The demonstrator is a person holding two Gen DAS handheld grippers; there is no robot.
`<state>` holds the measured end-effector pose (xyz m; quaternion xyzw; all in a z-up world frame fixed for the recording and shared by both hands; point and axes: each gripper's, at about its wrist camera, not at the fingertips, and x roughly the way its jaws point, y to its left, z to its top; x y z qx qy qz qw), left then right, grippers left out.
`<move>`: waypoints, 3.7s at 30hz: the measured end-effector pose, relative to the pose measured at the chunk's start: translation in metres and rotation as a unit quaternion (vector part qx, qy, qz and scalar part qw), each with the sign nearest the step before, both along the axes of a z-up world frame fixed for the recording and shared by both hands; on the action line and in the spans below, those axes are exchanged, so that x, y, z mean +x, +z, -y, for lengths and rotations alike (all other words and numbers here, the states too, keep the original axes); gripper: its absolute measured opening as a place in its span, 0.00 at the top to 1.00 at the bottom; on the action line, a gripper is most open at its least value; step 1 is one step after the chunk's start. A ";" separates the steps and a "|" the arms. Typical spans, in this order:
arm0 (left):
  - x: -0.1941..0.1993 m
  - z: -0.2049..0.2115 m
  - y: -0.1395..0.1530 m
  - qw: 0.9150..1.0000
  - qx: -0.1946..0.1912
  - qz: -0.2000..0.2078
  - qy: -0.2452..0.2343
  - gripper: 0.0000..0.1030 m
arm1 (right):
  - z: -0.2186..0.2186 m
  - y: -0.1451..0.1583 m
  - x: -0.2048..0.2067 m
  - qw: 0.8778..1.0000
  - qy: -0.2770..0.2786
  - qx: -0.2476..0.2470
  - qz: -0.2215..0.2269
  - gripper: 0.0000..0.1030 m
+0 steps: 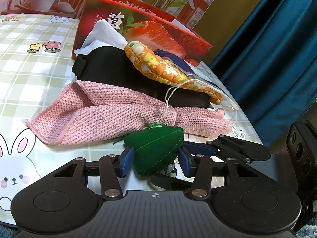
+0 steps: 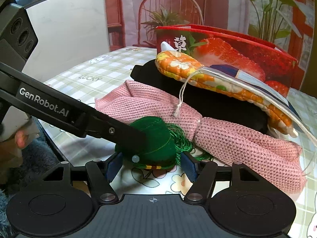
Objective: Organize soft objects
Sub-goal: 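Close the left tool on the green pouch while the right tool grips it, then lift the green pouch with both tools and carry it over the red box, then open both tools to drop the green pouch into the red box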
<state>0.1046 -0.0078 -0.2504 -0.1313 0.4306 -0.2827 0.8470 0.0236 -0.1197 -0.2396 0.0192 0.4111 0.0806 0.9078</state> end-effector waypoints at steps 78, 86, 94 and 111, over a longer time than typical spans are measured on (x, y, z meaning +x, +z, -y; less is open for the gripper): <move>0.206 0.083 0.154 0.984 -0.029 0.171 -0.040 0.51 | 0.132 0.151 0.188 0.977 -0.017 -0.100 0.188 0.41; 0.222 0.105 0.111 0.992 -0.006 0.116 -0.044 0.50 | 0.165 0.100 0.191 0.987 -0.078 -0.057 0.127 0.41; 0.220 0.088 0.115 0.992 0.026 0.119 -0.022 0.48 | 0.161 0.078 0.183 0.988 -0.099 -0.070 0.095 0.40; 0.177 0.041 0.119 0.990 0.062 0.125 -0.004 0.48 | 0.142 0.079 0.141 0.991 -0.079 -0.084 0.066 0.41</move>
